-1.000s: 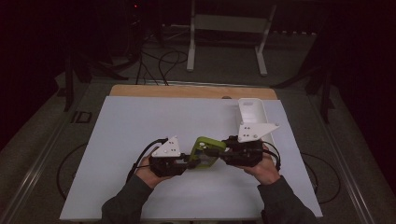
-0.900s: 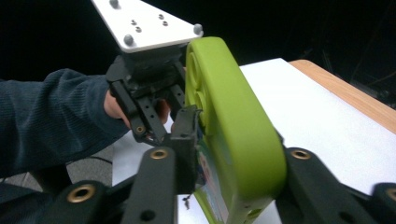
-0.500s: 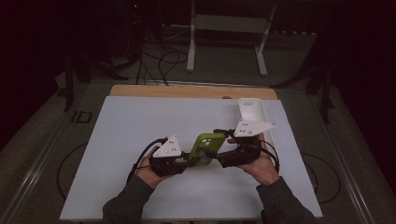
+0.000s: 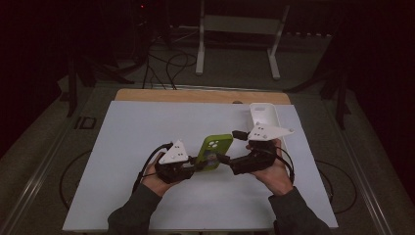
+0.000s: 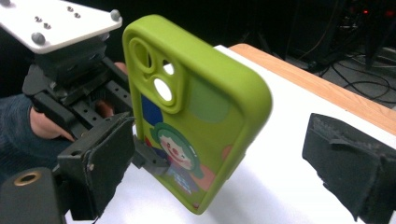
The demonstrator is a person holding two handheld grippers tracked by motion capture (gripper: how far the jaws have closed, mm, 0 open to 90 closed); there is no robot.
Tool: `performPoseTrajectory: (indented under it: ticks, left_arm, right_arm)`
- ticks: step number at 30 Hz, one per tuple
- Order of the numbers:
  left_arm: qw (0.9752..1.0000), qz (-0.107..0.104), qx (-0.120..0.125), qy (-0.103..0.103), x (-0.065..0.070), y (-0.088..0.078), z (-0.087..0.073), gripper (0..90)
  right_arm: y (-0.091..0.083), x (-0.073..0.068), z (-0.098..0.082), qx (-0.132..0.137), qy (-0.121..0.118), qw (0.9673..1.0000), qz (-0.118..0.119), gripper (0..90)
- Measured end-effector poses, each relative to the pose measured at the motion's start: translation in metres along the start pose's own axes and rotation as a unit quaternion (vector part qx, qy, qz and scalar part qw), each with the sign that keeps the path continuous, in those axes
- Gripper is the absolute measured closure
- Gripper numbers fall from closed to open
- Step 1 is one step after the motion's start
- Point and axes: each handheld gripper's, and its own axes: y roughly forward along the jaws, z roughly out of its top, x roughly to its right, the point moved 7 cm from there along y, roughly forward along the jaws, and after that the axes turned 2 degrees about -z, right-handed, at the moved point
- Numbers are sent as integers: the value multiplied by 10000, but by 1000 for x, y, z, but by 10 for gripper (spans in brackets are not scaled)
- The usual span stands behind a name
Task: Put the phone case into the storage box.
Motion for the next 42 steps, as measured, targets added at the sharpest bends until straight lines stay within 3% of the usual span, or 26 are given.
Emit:
performPoseTrajectory:
  ticks: [10,20,42]
  left_arm:
    - [9996,286,11,-80,-5,0,0,779]
    - [9980,575,87,-227,-10,-1,1,778]
    - [9923,1171,63,-403,-14,5,4,778]
  right_arm:
    - [-5,4,2,180,202,9994,-206,86]
    - [-5,5,4,230,178,9988,-383,86]
    - [-4,6,7,373,213,9969,-656,86]
